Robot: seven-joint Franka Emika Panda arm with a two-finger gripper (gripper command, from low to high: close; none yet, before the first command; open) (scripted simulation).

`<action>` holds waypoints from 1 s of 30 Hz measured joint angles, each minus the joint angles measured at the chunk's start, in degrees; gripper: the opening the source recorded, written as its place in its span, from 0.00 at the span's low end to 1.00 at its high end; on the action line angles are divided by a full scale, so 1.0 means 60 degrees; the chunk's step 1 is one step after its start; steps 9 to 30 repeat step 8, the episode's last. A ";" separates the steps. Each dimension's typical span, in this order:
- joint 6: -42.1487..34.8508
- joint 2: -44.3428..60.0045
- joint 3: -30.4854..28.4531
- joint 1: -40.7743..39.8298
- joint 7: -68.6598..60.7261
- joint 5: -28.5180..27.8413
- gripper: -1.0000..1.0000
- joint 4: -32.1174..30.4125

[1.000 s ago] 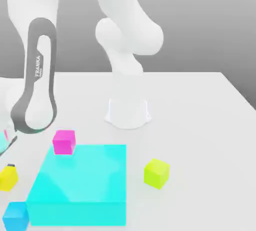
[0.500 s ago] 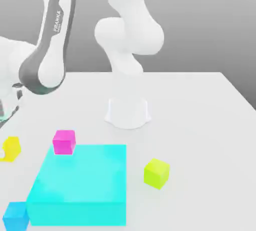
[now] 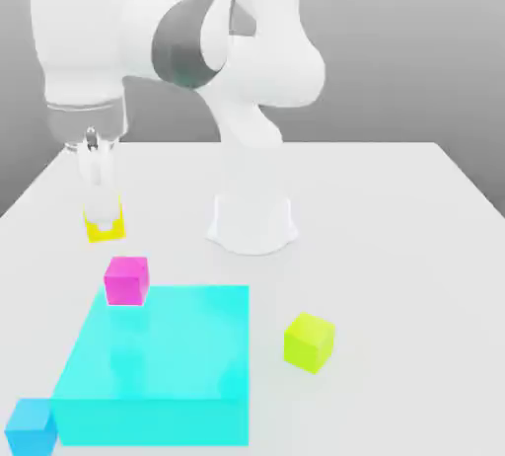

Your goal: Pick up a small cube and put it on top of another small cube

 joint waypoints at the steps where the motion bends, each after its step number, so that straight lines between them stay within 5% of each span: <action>1: 0.0340 0.0240 -0.0002 0.0010 -0.0024 0.0005 0.00 -0.0098; 4: 0.1517 0.1155 -0.0025 0.0031 -0.0078 0.0039 0.00 -0.0362; 5: 0.1754 0.1343 -0.0031 0.0036 -0.0085 0.0044 1.00 -0.0411; 30: 0.1754 0.1343 -0.0031 0.0036 -0.0085 0.0045 1.00 -0.0411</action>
